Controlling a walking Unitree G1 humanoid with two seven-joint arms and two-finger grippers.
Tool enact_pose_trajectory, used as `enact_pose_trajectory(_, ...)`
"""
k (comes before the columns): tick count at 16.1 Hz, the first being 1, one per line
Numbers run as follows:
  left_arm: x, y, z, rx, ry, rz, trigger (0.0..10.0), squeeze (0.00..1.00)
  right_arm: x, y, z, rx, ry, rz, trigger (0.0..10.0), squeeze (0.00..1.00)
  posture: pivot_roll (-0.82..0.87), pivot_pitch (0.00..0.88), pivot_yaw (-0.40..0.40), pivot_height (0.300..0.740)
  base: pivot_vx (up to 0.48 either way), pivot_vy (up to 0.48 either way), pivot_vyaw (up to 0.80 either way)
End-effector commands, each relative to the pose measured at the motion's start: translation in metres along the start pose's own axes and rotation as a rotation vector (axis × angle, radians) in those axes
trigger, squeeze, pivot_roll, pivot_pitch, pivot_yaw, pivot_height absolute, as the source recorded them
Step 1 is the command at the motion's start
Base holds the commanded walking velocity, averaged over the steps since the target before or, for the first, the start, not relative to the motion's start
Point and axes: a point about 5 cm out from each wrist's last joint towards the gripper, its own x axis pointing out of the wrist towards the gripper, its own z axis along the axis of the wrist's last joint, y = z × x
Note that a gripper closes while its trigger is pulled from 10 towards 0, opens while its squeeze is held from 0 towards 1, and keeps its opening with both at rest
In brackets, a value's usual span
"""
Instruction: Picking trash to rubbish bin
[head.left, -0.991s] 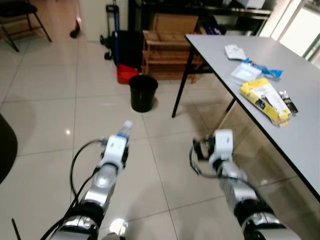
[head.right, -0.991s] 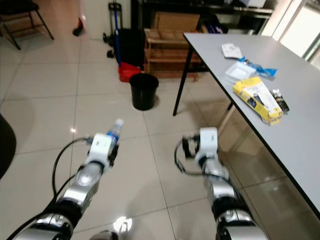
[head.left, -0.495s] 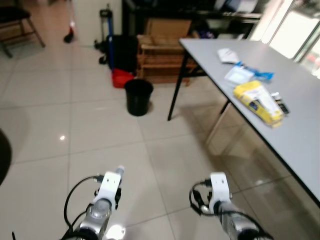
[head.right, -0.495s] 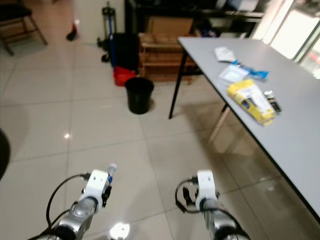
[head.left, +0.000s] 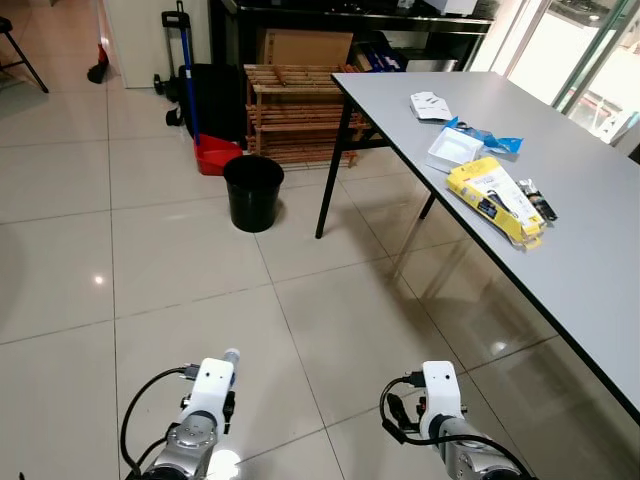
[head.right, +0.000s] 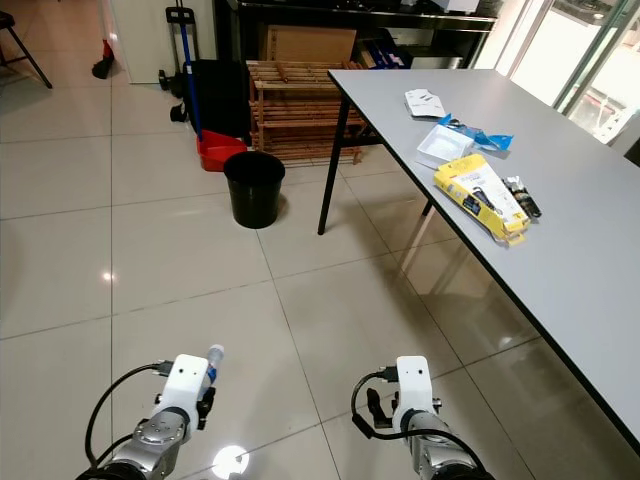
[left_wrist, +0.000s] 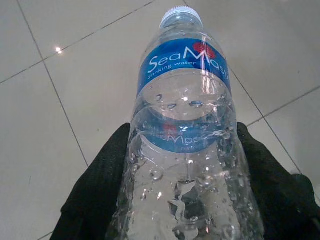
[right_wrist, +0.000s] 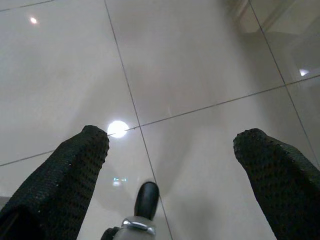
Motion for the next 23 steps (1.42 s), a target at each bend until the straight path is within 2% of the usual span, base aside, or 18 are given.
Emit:
enact_pose_trajectory(1, 0.0001, -0.0063, 0.0003, -0.004, 0.009, -0.007, 10.0, 0.00, -0.0011, -0.0057, -0.0009, 0.010, -0.001, -0.017, 10.0, 0.00, -0.03, 0.036, -0.129, 0.740, 0.304, 0.000, 0.00)
enact_pose_trajectory(5, -0.0005, -0.0071, -0.0019, 0.004, 0.014, -0.009, 10.0, 0.00, -0.0015, -0.0038, -0.0041, -0.016, 0.013, -0.005, 10.0, 0.00, -0.02, 0.024, -0.126, 0.740, 0.304, 0.000, 0.00)
enact_pose_trajectory(7, -0.0008, -0.0068, -0.0035, 0.006, 0.018, -0.007, 10.0, 0.00, -0.0017, -0.0033, -0.0047, -0.030, 0.007, -0.009, 10.0, 0.00, -0.02, 0.013, -0.122, 0.740, 0.321, 0.000, 0.64)
enact_pose_trajectory(12, -0.0012, -0.0075, -0.0062, 0.019, 0.034, -0.008, 10.0, 0.00, -0.0021, -0.0025, -0.0057, -0.015, 0.001, -0.002, 10.0, 0.00, -0.03, 0.000, -0.121, 0.740, 0.351, 0.000, 0.12)
enact_pose_trajectory(23, -0.0007, -0.0080, -0.0044, 0.009, 0.034, 0.002, 10.0, 0.00, -0.0016, -0.0018, -0.0044, -0.033, 0.004, 0.011, 10.0, 0.00, -0.03, 0.033, -0.132, 0.740, 0.372, 0.000, 0.00)
